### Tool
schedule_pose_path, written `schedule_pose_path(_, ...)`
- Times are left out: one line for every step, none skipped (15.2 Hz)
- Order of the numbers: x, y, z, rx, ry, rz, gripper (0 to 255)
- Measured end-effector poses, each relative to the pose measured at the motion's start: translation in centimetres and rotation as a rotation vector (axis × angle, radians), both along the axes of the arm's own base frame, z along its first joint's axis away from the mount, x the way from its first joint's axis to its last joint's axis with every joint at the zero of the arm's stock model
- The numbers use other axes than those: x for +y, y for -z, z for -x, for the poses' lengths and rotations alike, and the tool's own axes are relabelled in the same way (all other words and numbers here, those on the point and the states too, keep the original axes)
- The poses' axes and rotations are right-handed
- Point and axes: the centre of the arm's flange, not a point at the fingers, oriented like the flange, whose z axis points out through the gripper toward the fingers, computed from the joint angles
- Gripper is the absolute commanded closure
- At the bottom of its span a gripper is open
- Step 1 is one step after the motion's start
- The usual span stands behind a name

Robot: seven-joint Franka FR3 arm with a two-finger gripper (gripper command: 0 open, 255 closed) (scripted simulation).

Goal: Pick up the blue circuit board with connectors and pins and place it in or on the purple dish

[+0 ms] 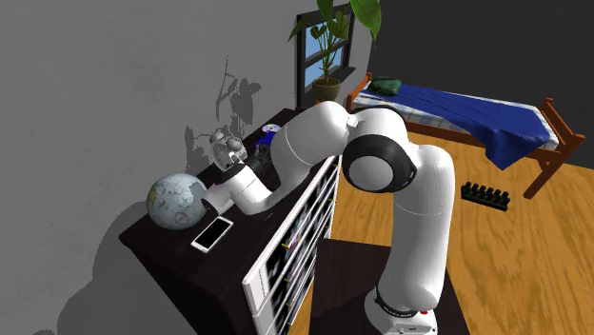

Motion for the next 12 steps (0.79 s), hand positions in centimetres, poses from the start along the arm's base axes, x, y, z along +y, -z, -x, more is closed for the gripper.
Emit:
schedule_pose_path(0.2, -0.4, -0.4, 0.000, 0.000, 0.000, 255)
schedule_pose_path(0.9, -0.7, -1.0, 0.000, 0.000, 0.000, 255)
schedule_pose_path(1.6, -0.9, -1.9, 0.000, 0.000, 0.000, 255)
schedule_pose_path(2.4, -1.2, -2.7, 0.000, -0.001, 0.000, 255)
schedule_pose_path(3.4, -1.4, -3.6, 0.000, -0.001, 0.000, 255)
schedule_pose_path(4.3, -1.7, -4.6, 0.000, -0.001, 0.000, 255)
schedule_pose_path(4.9, -2.1, -5.6, 0.000, -0.001, 0.000, 255)
schedule_pose_path(6.0, -2.3, -6.7, 0.000, -0.001, 0.000, 255)
schedule_pose_path(7.1, -2.5, -7.4, 0.000, -0.001, 0.000, 255)
schedule_pose_path(8.0, -3.0, -8.3, 0.000, -0.001, 0.000, 255)
schedule_pose_path(8.9, -3.0, -9.2, -0.001, -0.001, 0.000, 255)
schedule_pose_path(9.8, -3.2, -10.3, 0.000, -0.001, 0.000, 255)
